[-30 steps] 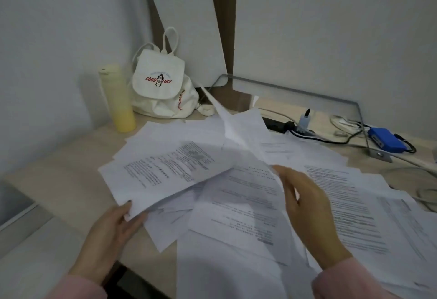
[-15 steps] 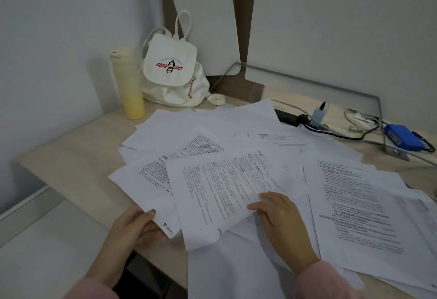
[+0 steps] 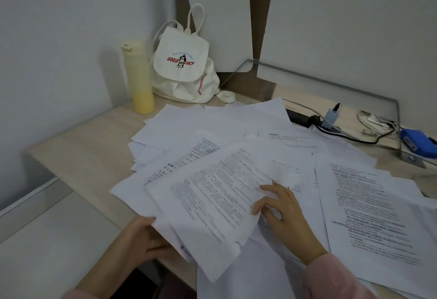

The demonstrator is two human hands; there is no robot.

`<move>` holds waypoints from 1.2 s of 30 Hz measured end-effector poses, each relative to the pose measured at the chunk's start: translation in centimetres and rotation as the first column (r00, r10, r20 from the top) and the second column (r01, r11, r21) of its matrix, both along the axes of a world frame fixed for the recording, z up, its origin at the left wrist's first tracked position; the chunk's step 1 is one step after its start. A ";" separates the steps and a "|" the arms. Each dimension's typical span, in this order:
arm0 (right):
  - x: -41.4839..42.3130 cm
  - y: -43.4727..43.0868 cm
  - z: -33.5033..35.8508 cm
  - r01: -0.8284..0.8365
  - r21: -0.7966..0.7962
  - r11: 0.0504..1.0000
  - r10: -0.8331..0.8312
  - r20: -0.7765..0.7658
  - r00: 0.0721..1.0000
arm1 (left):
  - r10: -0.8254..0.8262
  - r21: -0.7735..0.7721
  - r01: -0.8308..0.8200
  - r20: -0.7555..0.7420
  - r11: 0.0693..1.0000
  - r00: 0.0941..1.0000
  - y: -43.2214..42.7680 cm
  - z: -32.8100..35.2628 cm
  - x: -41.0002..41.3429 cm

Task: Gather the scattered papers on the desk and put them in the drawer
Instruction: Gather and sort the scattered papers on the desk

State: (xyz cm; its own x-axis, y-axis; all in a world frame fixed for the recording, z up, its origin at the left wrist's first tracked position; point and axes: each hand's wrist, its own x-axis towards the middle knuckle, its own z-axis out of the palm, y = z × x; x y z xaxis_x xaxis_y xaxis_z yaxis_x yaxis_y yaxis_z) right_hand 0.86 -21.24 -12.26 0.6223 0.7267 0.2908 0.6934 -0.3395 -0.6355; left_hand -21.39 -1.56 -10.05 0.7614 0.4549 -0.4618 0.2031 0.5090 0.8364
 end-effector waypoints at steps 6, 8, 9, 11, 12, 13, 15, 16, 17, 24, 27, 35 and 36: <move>-2.2 1.9 1.8 0.023 -0.085 0.996 -0.029 -0.068 0.997 | 0.214 0.207 -0.199 -0.052 0.958 0.975 -0.1 -0.3 0.7; -3.2 2.1 3.3 0.128 0.007 0.992 -0.118 -0.339 0.933 | 0.228 0.221 -0.210 -0.061 0.952 0.972 -0.5 -0.4 0.8; -3.5 1.9 3.7 0.215 0.064 0.975 -0.150 -0.523 0.839 | 0.250 0.215 -0.234 -0.052 0.948 0.967 -0.6 -0.4 0.9; -3.9 1.8 3.9 0.308 0.110 0.945 -0.084 -0.829 0.553 | 0.276 0.167 -0.269 -0.022 0.949 0.961 -1.0 -0.6 1.1; -4.2 1.8 3.9 0.321 0.131 0.938 -0.014 -0.911 0.413 | 0.270 0.133 -0.267 -0.012 0.955 0.963 -1.3 -0.8 1.2; -4.4 2.0 3.5 0.325 0.151 0.934 0.043 -0.947 0.318 | 0.246 0.102 -0.245 -0.004 0.964 0.969 -1.7 -1.0 1.4; -4.3 2.3 2.4 0.353 0.175 0.919 0.075 -0.958 0.278 | 0.163 0.053 -0.164 0.012 0.985 0.987 -2.5 -1.2 1.6; -4.2 2.5 2.4 0.365 0.164 0.916 0.055 -0.955 0.292 | 0.104 0.034 -0.105 0.016 0.994 0.994 -2.8 -1.2 1.7; -4.0 2.5 2.3 0.370 0.153 0.916 0.035 -0.951 0.308 | 0.059 0.010 -0.059 0.024 0.998 0.998 -2.9 -1.0 1.8; -0.9 -0.1 3.4 0.260 0.061 0.964 -0.048 -0.919 0.391 | 0.100 -0.034 -0.098 0.062 0.995 0.993 1.0 1.0 0.8; -0.5 -0.4 3.7 0.214 0.010 0.977 -0.078 -0.914 0.399 | 0.040 0.014 -0.040 -0.045 0.999 0.998 2.1 1.1 1.7; -1.6 0.8 4.1 0.334 -0.050 0.941 -0.231 -0.818 0.527 | -0.083 0.354 0.139 -0.169 0.925 0.982 0.7 -0.1 3.3; -0.9 0.2 4.0 0.397 -0.095 0.913 -0.336 -0.725 0.601 | -0.037 0.383 0.098 -0.164 0.919 0.986 0.6 -0.5 3.4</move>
State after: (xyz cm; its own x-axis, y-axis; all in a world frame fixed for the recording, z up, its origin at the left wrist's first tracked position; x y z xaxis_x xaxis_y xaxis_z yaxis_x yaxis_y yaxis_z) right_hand -0.02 -21.00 -8.25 0.8640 0.3871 -0.3221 -0.1594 -0.3965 -0.9041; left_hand -18.02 -0.92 -10.59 0.7322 0.5715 -0.3705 0.3642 0.1311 0.9221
